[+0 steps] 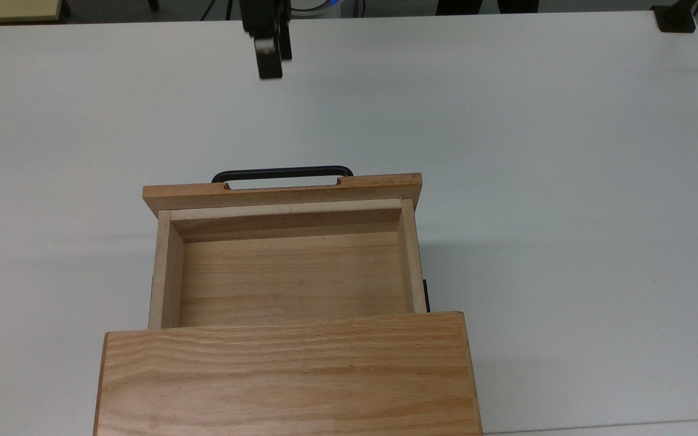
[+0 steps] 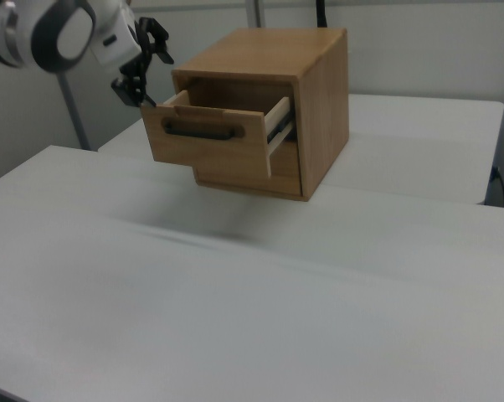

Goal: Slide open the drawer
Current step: 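Release the handle and lift the gripper away from the drawer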

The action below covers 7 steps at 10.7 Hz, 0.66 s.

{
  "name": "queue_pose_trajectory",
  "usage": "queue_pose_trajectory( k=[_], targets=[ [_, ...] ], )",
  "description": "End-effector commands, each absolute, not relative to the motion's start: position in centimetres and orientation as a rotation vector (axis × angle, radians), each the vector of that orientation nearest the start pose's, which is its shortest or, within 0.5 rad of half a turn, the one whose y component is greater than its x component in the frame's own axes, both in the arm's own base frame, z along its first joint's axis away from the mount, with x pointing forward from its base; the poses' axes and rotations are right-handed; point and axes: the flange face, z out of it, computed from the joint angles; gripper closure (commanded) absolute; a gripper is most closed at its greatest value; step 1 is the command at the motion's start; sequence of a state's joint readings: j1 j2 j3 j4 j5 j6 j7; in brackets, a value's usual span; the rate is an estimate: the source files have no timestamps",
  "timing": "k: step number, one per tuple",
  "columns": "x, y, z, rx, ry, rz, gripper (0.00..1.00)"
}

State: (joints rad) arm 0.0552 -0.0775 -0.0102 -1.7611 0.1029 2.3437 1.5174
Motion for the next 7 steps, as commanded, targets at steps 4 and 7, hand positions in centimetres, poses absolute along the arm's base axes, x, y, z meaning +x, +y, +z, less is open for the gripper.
queue_pose_trajectory(
  k=[4,7],
  targets=[
    [55.5,3.7,69.2,-2.429,1.476,-0.335,0.00],
    [53.8,4.3,68.0,-2.896,0.998,-0.256,0.00]
  ],
)
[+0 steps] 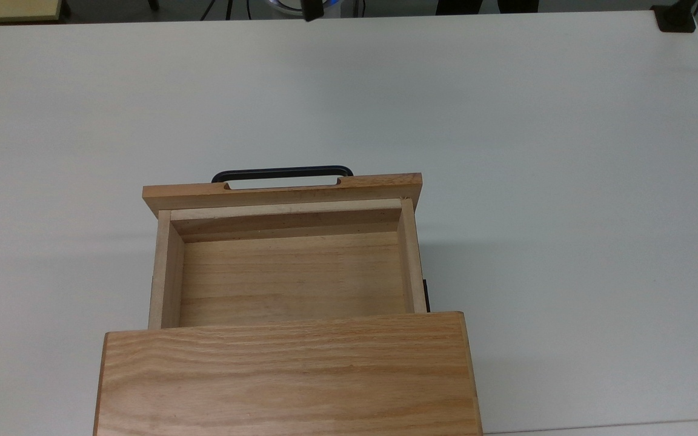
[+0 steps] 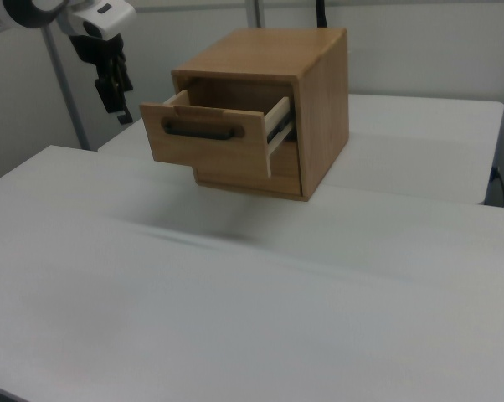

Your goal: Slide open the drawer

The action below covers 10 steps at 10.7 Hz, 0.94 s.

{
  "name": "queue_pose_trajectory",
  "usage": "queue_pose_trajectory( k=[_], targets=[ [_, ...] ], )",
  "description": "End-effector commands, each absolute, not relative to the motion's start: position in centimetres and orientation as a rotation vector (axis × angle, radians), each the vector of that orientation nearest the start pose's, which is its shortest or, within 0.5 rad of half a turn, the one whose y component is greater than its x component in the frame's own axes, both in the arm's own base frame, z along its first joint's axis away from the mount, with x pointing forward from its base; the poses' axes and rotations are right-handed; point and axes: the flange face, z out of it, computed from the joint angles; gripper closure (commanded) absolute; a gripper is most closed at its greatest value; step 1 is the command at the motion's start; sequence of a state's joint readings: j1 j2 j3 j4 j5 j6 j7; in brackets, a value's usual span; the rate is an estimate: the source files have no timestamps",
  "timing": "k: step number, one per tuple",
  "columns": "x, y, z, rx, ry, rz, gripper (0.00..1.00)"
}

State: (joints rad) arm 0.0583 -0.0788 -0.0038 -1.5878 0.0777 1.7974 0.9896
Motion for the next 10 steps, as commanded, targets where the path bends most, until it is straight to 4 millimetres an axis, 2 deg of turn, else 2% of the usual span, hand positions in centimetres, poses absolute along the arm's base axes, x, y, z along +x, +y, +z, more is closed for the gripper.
queue_pose_trajectory(
  k=[1,3,5,6,7,8,9,10],
  targets=[
    [53.3,4.7,67.5,-3.019,0.834,-0.205,0.00],
    [52.1,5.4,65.9,-3.250,0.364,-0.021,0.00],
    [51.8,5.1,65.3,-3.331,0.031,0.088,0.00],
    [52.0,5.0,65.0,-3.340,-0.081,0.102,0.00],
    [52.8,4.8,64.0,-3.326,-0.187,0.135,0.00],
    [54.1,4.8,61.7,-3.290,-0.350,0.216,0.00],
    [55.1,4.4,60.6,-3.264,-0.463,0.253,0.00],
    [55.2,4.3,60.7,-3.243,-0.458,0.245,0.00]
  ],
)
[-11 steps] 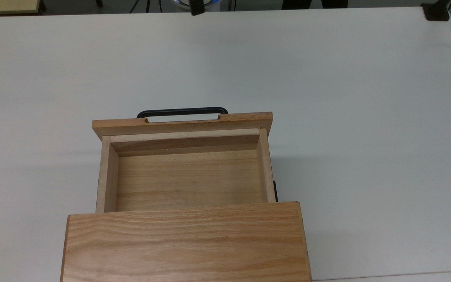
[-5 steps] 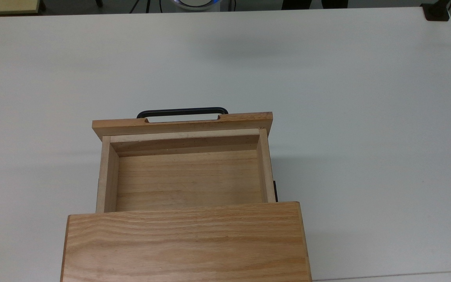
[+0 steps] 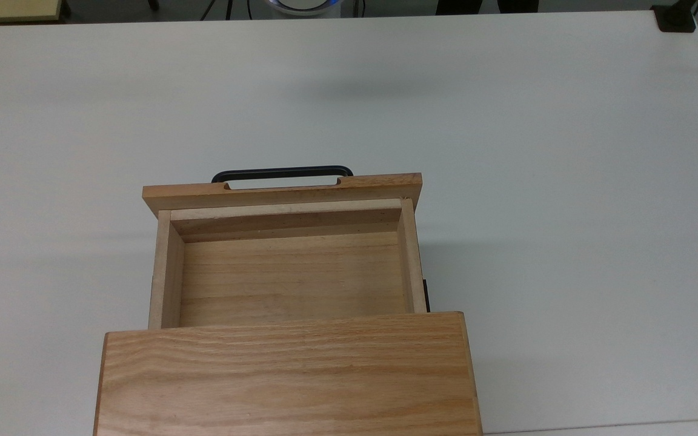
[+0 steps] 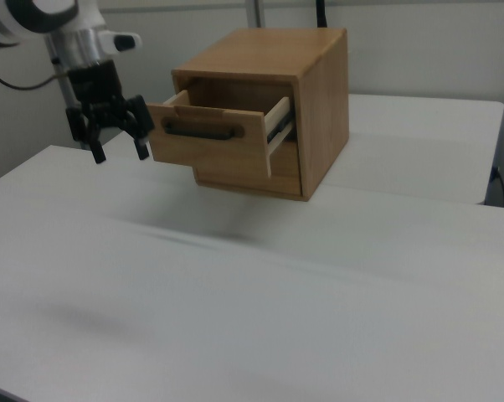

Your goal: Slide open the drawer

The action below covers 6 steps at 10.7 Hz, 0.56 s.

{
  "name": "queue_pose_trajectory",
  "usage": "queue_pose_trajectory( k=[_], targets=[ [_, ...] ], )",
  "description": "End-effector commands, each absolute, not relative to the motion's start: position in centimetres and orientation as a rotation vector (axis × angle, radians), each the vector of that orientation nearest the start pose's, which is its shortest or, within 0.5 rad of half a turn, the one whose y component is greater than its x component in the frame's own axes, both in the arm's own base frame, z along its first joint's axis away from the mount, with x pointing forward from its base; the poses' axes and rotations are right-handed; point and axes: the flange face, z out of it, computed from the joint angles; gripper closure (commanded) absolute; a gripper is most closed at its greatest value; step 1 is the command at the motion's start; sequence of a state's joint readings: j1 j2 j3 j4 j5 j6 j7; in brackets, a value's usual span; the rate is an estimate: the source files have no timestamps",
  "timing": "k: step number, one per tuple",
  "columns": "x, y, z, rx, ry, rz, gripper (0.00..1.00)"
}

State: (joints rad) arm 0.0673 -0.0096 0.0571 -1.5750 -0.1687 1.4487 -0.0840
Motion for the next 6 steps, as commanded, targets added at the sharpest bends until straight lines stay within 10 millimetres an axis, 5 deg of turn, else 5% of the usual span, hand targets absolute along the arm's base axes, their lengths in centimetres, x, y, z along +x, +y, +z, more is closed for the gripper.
queue_pose_trajectory(
  k=[1,6],
  targets=[
    [55.3,3.7,61.0,-3.193,-0.403,0.201,0.00],
    [55.6,3.9,62.8,-3.191,-0.082,0.060,0.00]
  ],
)
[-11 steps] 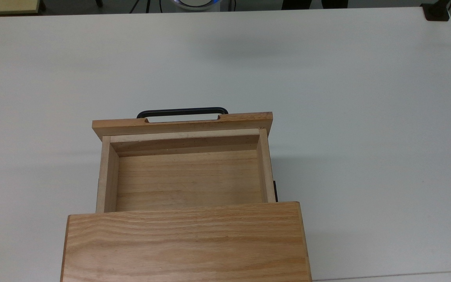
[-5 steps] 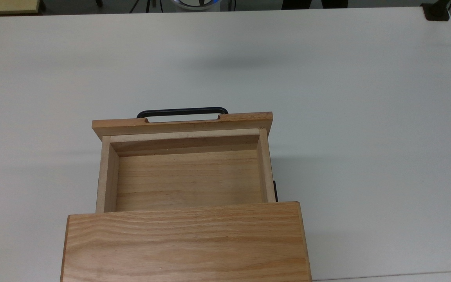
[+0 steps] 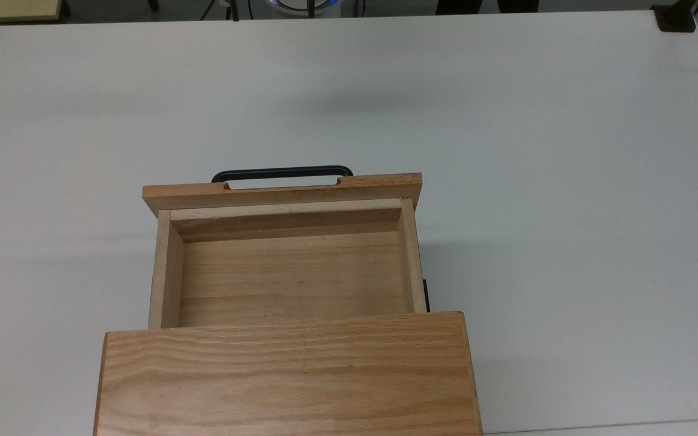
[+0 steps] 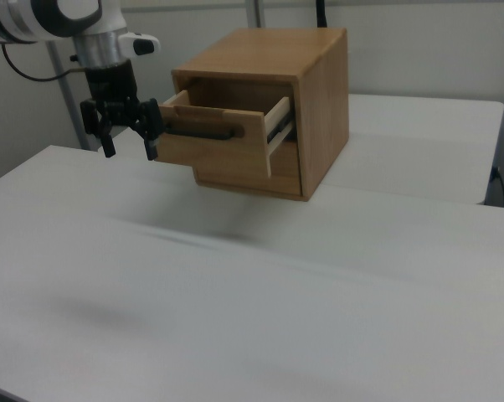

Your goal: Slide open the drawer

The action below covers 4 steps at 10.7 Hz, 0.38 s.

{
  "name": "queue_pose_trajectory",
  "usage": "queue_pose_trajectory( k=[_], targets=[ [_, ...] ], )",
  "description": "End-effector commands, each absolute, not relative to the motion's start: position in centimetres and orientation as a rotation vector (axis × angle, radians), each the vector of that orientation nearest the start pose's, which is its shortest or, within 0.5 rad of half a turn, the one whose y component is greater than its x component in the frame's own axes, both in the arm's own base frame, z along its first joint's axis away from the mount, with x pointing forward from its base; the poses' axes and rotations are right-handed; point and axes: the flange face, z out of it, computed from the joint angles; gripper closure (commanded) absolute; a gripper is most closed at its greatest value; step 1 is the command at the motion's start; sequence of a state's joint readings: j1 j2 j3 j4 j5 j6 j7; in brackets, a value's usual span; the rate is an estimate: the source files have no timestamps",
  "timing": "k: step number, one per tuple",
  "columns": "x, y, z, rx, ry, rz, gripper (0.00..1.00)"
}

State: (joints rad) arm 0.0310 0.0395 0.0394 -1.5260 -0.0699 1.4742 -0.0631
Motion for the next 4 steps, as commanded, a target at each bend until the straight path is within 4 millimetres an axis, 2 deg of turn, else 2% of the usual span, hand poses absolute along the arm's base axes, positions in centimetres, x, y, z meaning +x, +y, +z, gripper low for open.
queue_pose_trajectory(
  k=[1,4],
  targets=[
    [55.60,3.98,62.96,-3.180,-0.058,0.052,0.00],
    [56.10,3.90,62.79,-3.159,-0.036,0.020,0.00]
  ],
)
